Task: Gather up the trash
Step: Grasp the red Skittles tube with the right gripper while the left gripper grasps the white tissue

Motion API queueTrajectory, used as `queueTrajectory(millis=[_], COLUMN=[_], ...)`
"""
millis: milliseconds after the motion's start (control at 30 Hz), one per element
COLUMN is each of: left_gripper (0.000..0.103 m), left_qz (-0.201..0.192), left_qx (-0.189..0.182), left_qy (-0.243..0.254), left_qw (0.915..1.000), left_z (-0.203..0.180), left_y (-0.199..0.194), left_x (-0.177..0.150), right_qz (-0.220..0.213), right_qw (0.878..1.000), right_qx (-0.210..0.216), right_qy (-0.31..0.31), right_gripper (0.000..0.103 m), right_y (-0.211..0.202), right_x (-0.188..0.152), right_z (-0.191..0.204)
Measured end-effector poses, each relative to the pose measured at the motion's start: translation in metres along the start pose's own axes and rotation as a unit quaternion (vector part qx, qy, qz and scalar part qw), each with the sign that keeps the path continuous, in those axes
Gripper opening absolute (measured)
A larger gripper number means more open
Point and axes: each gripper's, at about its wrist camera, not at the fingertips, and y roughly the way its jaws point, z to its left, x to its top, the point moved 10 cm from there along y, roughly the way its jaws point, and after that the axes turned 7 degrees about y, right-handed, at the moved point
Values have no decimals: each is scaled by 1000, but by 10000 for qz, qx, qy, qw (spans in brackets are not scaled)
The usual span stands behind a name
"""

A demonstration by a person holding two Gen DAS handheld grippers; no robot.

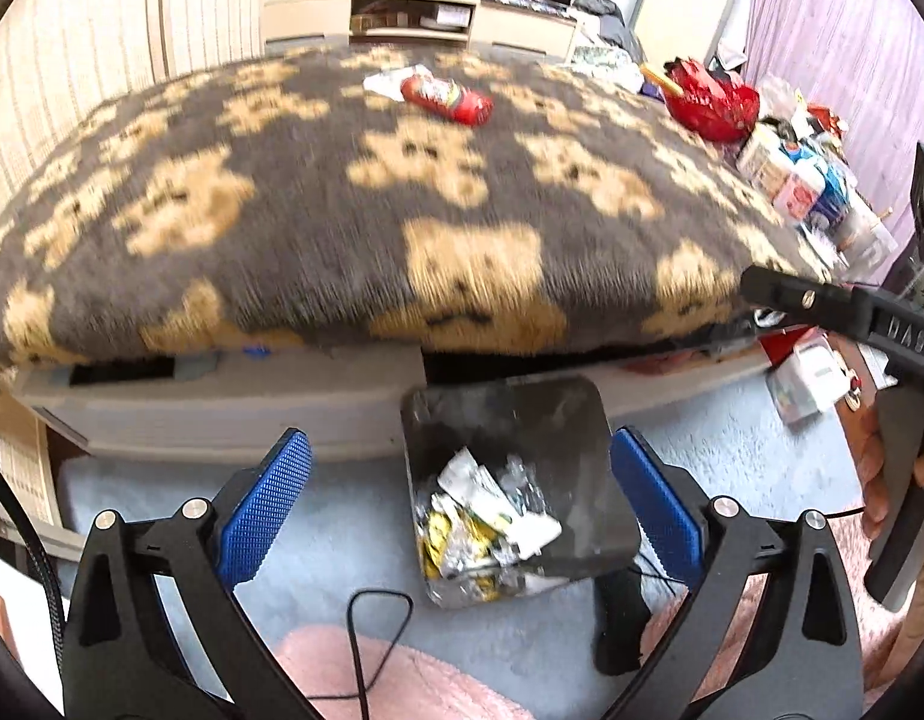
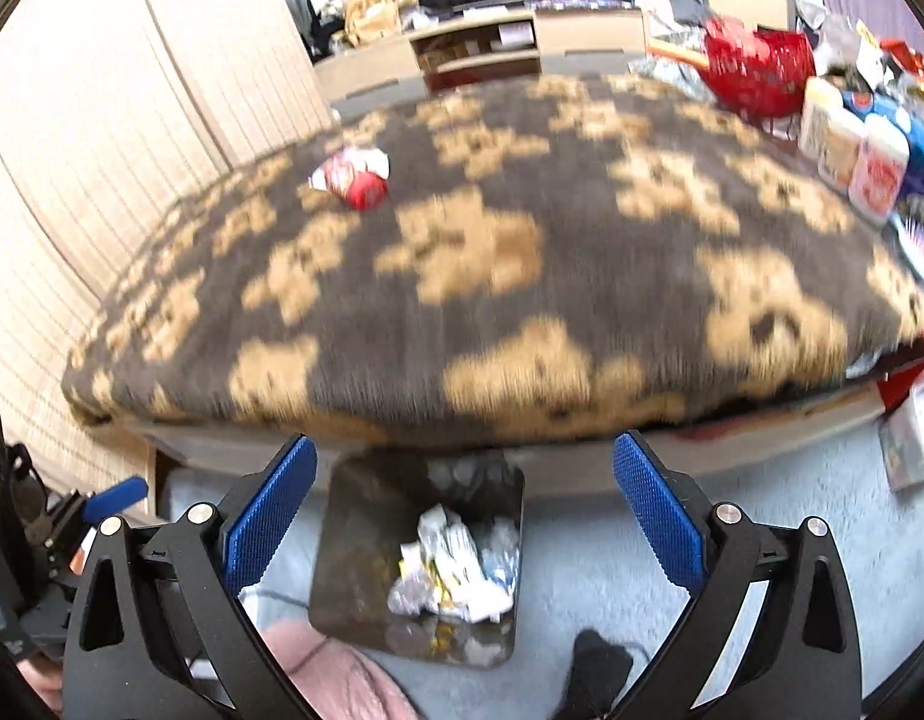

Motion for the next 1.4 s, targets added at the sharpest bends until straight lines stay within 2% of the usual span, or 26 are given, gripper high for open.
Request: queueTrajectory(millis=[233, 467, 600, 667, 767, 833, 900, 967, 1000, 1033, 1200, 1400], left_gripper=[95, 95, 95, 95, 95, 95, 95, 95, 95, 95, 95, 94], left_qz=[-169, -297, -310, -282, -205, -153, -105, -85, -76, -67, -73, -167], left_qx=[315, 419, 480, 512, 520, 497, 463, 451, 444, 442, 443, 399], left_qy=[-46, -184, -155, -180, -185, -169, -177, -157, -153, -150, -113, -44], left_qw=[9993, 9985, 9982, 9981, 9983, 9985, 9987, 9988, 9989, 9989, 9989, 9991], left_z=[32, 67, 82, 91, 102, 106, 110, 112, 113, 113, 113, 106], left_y=[6, 36, 53, 62, 78, 86, 96, 102, 105, 107, 116, 125], left_x=[54, 117, 142, 150, 161, 163, 167, 170, 171, 172, 182, 202], right_qz=[-196, -172, -125, 8, 83, 171, 288, 400, 493, 527, 567, 619], right_qw=[9994, 9988, 9981, 9978, 9966, 9955, 9942, 9931, 9927, 9925, 9906, 9906], right_qx=[266, 419, 484, 377, 246, 272, 258, 316, 381, 396, 486, 647], right_qy=[-69, -160, -374, -547, -782, -892, -1006, -1052, -1031, -1025, -1144, -1032], right_gripper=[99, 99, 99, 98, 86, 72, 68, 59, 51, 47, 40, 35], right_y=[14, 65, 98, 122, 147, 165, 182, 194, 202, 206, 212, 189], right_x=[62, 113, 136, 143, 151, 154, 154, 152, 150, 150, 146, 136], right_z=[28, 58, 77, 85, 95, 103, 111, 116, 119, 120, 121, 97])
